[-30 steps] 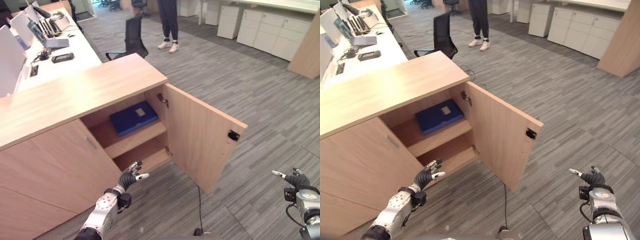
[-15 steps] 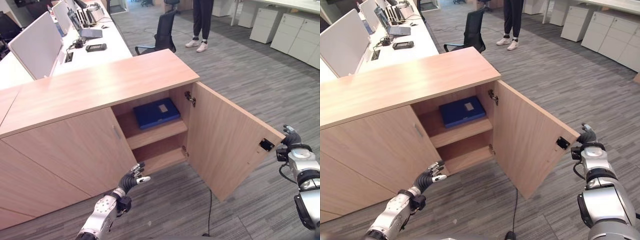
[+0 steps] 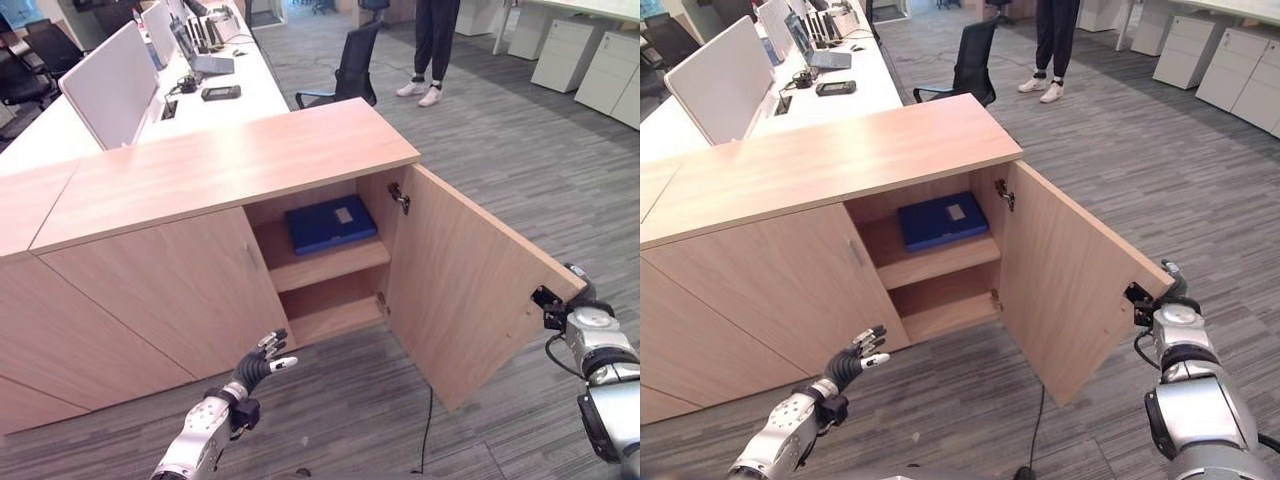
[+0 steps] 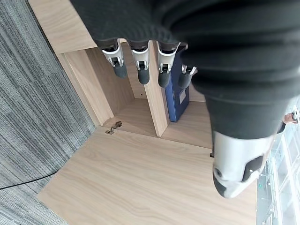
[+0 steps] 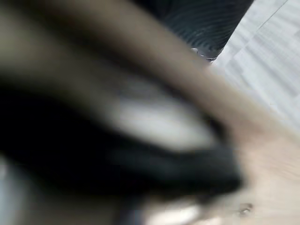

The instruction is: Put the empty folder in the office cabinet

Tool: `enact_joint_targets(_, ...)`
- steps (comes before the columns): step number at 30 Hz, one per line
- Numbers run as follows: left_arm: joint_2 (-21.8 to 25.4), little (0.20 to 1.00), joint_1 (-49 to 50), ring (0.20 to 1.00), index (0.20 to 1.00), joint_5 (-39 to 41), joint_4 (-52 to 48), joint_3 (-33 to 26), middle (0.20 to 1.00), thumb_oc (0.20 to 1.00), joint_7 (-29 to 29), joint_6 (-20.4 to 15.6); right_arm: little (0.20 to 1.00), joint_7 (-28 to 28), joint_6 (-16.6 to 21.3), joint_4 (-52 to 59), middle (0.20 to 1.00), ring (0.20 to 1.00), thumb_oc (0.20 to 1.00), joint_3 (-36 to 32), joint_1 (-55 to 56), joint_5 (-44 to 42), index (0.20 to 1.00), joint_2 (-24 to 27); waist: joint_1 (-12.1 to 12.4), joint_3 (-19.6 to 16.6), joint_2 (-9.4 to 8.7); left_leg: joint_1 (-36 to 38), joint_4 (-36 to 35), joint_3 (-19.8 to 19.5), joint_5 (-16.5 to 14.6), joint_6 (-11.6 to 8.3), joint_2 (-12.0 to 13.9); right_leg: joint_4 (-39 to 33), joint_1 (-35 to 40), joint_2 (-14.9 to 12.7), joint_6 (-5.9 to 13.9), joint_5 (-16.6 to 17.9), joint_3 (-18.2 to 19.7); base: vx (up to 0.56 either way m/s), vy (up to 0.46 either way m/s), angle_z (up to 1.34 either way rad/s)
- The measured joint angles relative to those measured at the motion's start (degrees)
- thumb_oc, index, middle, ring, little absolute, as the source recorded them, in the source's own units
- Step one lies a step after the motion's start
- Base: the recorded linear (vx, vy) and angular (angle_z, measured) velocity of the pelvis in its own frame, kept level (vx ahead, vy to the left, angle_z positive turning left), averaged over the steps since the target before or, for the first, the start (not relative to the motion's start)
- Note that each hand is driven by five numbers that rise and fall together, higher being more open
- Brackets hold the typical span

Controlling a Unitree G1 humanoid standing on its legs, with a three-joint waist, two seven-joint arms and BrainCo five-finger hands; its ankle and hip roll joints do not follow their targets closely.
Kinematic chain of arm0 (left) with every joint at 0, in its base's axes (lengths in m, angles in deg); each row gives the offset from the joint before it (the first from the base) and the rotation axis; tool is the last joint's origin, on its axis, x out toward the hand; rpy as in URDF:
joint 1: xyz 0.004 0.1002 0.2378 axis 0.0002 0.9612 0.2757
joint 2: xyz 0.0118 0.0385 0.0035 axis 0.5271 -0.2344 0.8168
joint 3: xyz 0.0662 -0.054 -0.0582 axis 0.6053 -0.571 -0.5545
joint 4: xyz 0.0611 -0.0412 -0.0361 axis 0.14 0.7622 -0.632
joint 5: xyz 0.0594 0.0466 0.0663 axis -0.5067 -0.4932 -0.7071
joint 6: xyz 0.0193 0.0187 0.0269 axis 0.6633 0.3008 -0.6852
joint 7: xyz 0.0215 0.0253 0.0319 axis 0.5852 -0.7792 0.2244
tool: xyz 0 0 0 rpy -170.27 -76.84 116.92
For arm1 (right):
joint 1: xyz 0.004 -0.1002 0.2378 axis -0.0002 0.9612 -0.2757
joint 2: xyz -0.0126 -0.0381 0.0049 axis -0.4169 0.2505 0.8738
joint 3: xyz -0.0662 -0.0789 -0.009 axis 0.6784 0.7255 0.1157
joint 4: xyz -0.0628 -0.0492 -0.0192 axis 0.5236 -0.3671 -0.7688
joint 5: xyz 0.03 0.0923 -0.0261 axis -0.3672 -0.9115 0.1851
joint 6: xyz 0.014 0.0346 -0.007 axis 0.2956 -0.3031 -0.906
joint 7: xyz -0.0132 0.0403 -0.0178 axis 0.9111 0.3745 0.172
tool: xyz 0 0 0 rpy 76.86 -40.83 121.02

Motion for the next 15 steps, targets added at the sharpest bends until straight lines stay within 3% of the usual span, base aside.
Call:
enact_joint_targets(7, -2.89, 1.0, 1.88, 1.0, 1.0, -0.03, 0.0, -2.9, 1.0, 1.0, -1.28, -0.1, 1.0, 4.07, 1.74, 23.66, 1.0, 1.0, 1.0, 1.45, 19.96, 1.38, 1.0, -13.5, -1.21, -1.03, 0.88, 0.21, 0.08, 0.03, 0.37, -0.19, 0.0, 0.03, 0.08, 0.06, -0.13, -0.22, -0.11, 0.04, -0.012, 0.02)
enact_joint_targets(15, -3.76, 1.0, 1.93, 1.0, 1.0, -0.17, 0.23, -5.41, 1.0, 1.0, -2.99, -0.36, 1.0, 7.25, 0.77, 28.56, 1.0, 1.0, 1.0, 5.54, 28.28, 7.02, 1.0, -15.71, -1.24, 0.31, -0.12, 0.17, -0.11, -0.29, 0.36, -0.18, 0.08, 0.04, 0.22, 0.11, -0.13, -0.49, -0.42, 0.01, -0.03, 0.02)
